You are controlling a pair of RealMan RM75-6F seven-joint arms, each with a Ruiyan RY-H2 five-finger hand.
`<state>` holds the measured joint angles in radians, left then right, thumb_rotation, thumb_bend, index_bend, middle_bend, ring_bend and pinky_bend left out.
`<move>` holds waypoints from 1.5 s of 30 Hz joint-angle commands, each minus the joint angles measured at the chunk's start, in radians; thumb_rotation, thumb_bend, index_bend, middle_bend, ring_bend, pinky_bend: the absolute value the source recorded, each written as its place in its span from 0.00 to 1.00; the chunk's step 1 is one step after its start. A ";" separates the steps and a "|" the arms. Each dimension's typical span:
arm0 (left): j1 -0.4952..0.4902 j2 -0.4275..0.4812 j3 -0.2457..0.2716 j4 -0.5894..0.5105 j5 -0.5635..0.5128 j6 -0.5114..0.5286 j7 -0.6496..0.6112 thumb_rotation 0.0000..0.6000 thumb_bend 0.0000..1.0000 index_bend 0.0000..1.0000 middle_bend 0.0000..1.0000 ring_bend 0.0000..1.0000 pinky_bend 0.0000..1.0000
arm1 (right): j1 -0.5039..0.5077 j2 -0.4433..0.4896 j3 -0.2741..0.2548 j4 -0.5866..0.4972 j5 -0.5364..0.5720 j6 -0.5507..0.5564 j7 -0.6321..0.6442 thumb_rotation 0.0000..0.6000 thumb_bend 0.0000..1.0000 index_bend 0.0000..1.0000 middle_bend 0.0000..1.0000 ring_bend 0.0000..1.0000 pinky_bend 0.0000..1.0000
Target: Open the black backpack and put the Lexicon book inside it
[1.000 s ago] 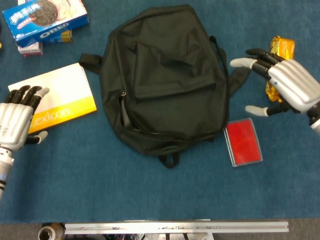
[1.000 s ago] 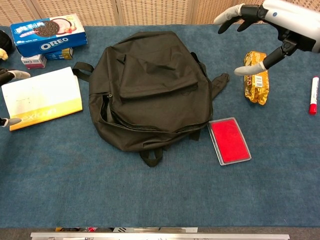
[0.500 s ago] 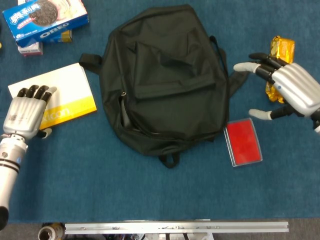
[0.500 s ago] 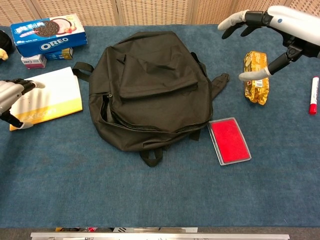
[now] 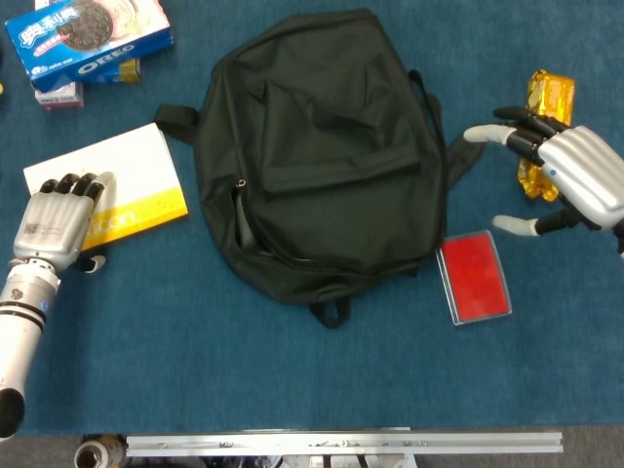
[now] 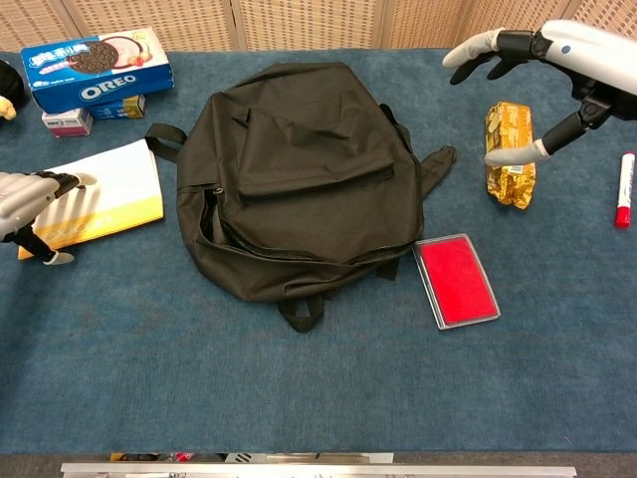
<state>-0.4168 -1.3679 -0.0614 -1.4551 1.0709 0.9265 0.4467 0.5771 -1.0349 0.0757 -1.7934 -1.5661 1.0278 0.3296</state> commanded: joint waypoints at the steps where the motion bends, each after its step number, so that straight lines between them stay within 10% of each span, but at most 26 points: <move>1: -0.005 0.000 0.003 0.002 -0.009 -0.005 -0.004 1.00 0.14 0.07 0.15 0.12 0.16 | 0.000 -0.002 -0.002 0.005 0.000 0.000 0.006 1.00 0.14 0.21 0.27 0.11 0.21; 27: -0.052 -0.021 0.000 0.057 -0.064 -0.027 -0.060 1.00 0.21 0.12 0.19 0.15 0.16 | -0.008 -0.008 -0.020 0.035 -0.009 0.011 0.035 1.00 0.14 0.20 0.27 0.12 0.21; 45: -0.032 -0.057 -0.013 0.135 -0.007 0.050 -0.166 1.00 0.33 0.32 0.40 0.33 0.26 | -0.019 0.001 -0.029 0.042 -0.009 0.021 0.057 1.00 0.14 0.20 0.27 0.12 0.21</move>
<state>-0.4567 -1.4152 -0.0713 -1.3329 1.0480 0.9565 0.2960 0.5585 -1.0338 0.0472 -1.7516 -1.5747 1.0490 0.3861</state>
